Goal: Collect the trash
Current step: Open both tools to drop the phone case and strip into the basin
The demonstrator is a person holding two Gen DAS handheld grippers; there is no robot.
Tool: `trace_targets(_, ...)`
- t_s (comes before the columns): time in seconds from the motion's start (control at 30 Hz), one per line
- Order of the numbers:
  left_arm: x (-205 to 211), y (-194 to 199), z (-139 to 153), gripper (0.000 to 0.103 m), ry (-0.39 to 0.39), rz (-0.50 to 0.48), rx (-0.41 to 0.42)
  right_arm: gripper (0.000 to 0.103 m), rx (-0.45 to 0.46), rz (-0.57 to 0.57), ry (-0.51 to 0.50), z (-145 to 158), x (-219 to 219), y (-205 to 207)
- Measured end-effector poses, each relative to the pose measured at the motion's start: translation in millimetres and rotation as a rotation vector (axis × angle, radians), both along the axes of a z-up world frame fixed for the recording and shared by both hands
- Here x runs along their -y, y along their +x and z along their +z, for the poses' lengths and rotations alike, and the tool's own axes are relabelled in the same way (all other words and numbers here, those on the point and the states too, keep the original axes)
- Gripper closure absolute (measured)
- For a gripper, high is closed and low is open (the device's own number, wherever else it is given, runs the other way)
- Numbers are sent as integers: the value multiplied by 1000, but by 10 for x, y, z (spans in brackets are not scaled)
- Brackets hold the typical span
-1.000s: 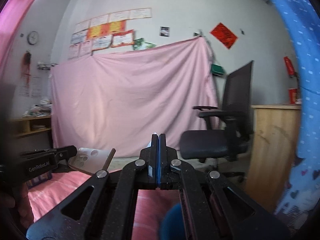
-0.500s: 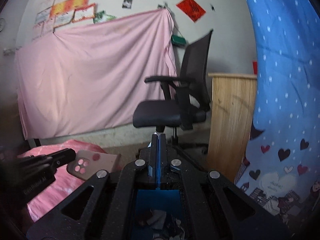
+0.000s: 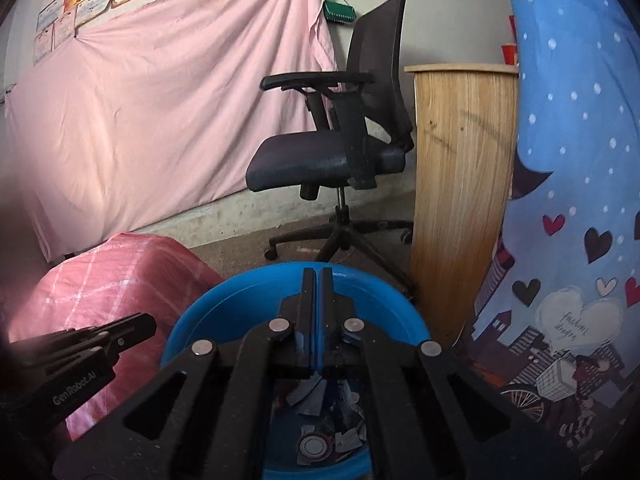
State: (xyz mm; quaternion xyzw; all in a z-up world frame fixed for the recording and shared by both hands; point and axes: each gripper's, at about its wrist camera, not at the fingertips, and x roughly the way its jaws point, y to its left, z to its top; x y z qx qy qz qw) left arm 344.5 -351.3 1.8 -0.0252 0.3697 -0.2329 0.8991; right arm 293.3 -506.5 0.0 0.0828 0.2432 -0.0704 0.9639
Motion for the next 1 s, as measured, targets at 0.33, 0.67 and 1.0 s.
trace_targets(0.33, -217, -89, 128, 97, 5, 33, 30, 73, 19, 23, -10, 65, -111, -16)
trace_targets(0.67, -434, -203, 329, 97, 9, 59, 73, 73, 39, 26, -22, 133, -212, -58)
trace_targets(1.0, -652, -328, 473, 61, -7, 96, 113, 52, 30, 9, -23, 211, -293, -132)
